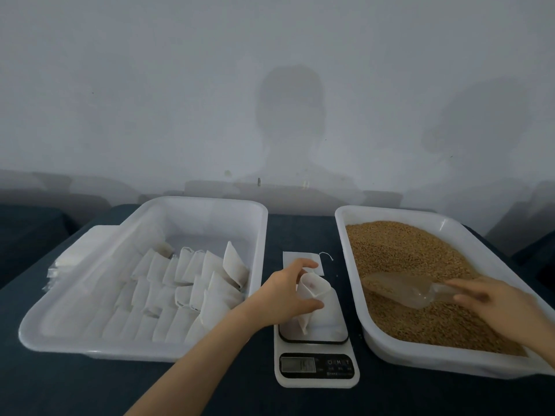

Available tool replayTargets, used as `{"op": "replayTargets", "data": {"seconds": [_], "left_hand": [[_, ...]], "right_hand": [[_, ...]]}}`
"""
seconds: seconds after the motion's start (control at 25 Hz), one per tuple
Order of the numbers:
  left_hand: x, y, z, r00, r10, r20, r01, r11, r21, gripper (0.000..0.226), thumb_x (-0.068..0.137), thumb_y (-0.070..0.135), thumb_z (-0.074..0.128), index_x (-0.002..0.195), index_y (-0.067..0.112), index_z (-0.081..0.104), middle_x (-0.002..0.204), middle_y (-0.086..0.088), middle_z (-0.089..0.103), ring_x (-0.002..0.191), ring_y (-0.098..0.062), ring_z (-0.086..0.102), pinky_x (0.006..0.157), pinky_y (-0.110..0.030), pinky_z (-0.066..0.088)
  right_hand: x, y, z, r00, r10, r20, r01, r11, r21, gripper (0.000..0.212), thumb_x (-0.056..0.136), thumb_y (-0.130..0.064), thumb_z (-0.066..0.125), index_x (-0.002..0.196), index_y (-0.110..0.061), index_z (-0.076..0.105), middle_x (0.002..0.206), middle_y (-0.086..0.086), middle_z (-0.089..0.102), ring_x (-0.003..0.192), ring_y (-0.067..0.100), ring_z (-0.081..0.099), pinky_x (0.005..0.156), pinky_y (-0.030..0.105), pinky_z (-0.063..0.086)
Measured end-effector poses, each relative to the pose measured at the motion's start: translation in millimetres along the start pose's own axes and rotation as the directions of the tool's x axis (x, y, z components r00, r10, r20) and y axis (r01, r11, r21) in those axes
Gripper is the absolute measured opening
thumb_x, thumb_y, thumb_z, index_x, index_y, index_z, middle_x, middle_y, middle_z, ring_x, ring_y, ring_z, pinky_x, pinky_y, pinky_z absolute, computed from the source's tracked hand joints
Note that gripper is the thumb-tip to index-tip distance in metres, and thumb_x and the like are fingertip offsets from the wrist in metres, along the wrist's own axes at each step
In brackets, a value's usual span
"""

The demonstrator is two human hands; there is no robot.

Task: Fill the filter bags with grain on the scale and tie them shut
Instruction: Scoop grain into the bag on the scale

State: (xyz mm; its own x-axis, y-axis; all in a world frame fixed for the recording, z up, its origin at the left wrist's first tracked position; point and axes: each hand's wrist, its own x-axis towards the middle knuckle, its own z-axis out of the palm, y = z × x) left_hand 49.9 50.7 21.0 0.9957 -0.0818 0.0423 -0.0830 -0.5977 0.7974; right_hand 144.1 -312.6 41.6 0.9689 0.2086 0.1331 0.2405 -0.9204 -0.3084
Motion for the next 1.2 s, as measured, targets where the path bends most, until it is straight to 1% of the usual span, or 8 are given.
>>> {"op": "replayTargets", "data": {"seconds": [0.12, 0.32, 0.56, 0.72, 0.84, 0.92, 1.04, 1.2], "left_hand": [[0, 1, 0, 1.0, -0.008, 0.006, 0.008, 1.0, 0.008, 0.068, 0.081, 0.031, 0.075, 0.136, 0.034, 0.035, 0.127, 0.007, 0.055, 0.112, -0.013, 0.056, 0.1, -0.032, 0.049], [1, 1, 0, 1.0, -0.007, 0.009, 0.007, 1.0, 0.015, 0.068, 0.081, 0.033, 0.075, 0.136, 0.035, 0.035, 0.127, 0.007, 0.055, 0.112, -0.013, 0.056, 0.1, -0.033, 0.049], [3, -3, 1, 1.0, -0.006, 0.012, 0.006, 1.0, 0.01, 0.069, 0.08, 0.034, 0.076, 0.134, 0.038, 0.034, 0.125, 0.011, 0.054, 0.108, -0.01, 0.056, 0.096, -0.027, 0.05], [3, -4, 2, 1.0, -0.004, 0.012, 0.004, 1.0, -0.009, 0.069, 0.079, 0.034, 0.076, 0.133, 0.04, 0.035, 0.118, 0.015, 0.055, 0.106, -0.008, 0.057, 0.093, -0.024, 0.05], [3, -4, 2, 1.0, 0.0, 0.012, 0.0, 1.0, -0.015, 0.068, 0.079, 0.034, 0.076, 0.132, 0.04, 0.035, 0.12, 0.013, 0.056, 0.109, -0.008, 0.057, 0.096, -0.027, 0.051], [3, -3, 2, 1.0, 0.001, 0.011, 0.0, 1.0, -0.012, 0.068, 0.079, 0.034, 0.076, 0.133, 0.039, 0.035, 0.123, 0.012, 0.056, 0.11, -0.009, 0.056, 0.096, -0.028, 0.051], [3, -3, 2, 1.0, 0.008, 0.011, -0.008, 1.0, -0.008, 0.067, 0.079, 0.034, 0.076, 0.133, 0.038, 0.035, 0.125, 0.012, 0.055, 0.112, -0.007, 0.055, 0.096, -0.028, 0.05], [3, -2, 1, 1.0, 0.018, 0.006, -0.018, 1.0, -0.017, 0.066, 0.079, 0.034, 0.076, 0.132, 0.037, 0.037, 0.125, 0.011, 0.056, 0.112, -0.008, 0.056, 0.095, -0.03, 0.052]], "right_hand": [[-4, -2, -6, 1.0, 0.007, -0.02, -0.007, 1.0, -0.013, 0.03, 0.085, -0.032, 0.063, 0.103, -0.054, 0.053, 0.084, -0.025, 0.049, 0.076, -0.002, 0.047, 0.06, 0.024, 0.035], [-4, -5, -15, 1.0, 0.025, -0.02, -0.024, 0.999, 0.04, 0.03, 0.085, -0.03, 0.062, 0.111, -0.045, 0.06, 0.088, -0.018, 0.054, 0.08, 0.007, 0.053, 0.071, 0.035, 0.045], [-13, -57, -52, 0.985, -0.172, -0.004, 0.171, 0.973, 0.152, 0.032, 0.083, -0.025, 0.064, 0.105, -0.048, 0.058, 0.09, -0.014, 0.062, 0.081, 0.005, 0.058, 0.072, 0.027, 0.044], [-13, -99, -66, 0.956, -0.284, 0.071, 0.283, 0.959, 0.022, 0.031, 0.084, -0.028, 0.063, 0.105, -0.049, 0.054, 0.089, -0.019, 0.058, 0.069, 0.001, 0.055, 0.057, 0.014, 0.037], [-10, -116, -67, 0.94, -0.33, 0.084, 0.331, 0.944, 0.002, 0.031, 0.083, -0.029, 0.065, 0.109, -0.045, 0.059, 0.092, -0.021, 0.057, 0.084, 0.003, 0.054, 0.076, 0.018, 0.041], [-8, -123, -69, 0.934, -0.347, 0.079, 0.354, 0.931, -0.089, 0.032, 0.084, -0.033, 0.063, 0.112, -0.048, 0.058, 0.095, -0.024, 0.055, 0.093, 0.002, 0.049, 0.094, 0.03, 0.035], [-4, -136, -73, 0.922, -0.382, 0.068, 0.388, 0.904, -0.179, 0.031, 0.087, -0.039, 0.059, 0.112, -0.054, 0.054, 0.097, -0.027, 0.051, 0.097, 0.0, 0.041, 0.094, 0.03, 0.02], [2, -156, -79, 0.887, -0.455, 0.072, 0.452, 0.828, -0.331, 0.028, 0.089, -0.044, 0.054, 0.115, -0.054, 0.054, 0.089, -0.027, 0.044, 0.092, -0.002, 0.036, 0.091, 0.03, 0.014]]}}
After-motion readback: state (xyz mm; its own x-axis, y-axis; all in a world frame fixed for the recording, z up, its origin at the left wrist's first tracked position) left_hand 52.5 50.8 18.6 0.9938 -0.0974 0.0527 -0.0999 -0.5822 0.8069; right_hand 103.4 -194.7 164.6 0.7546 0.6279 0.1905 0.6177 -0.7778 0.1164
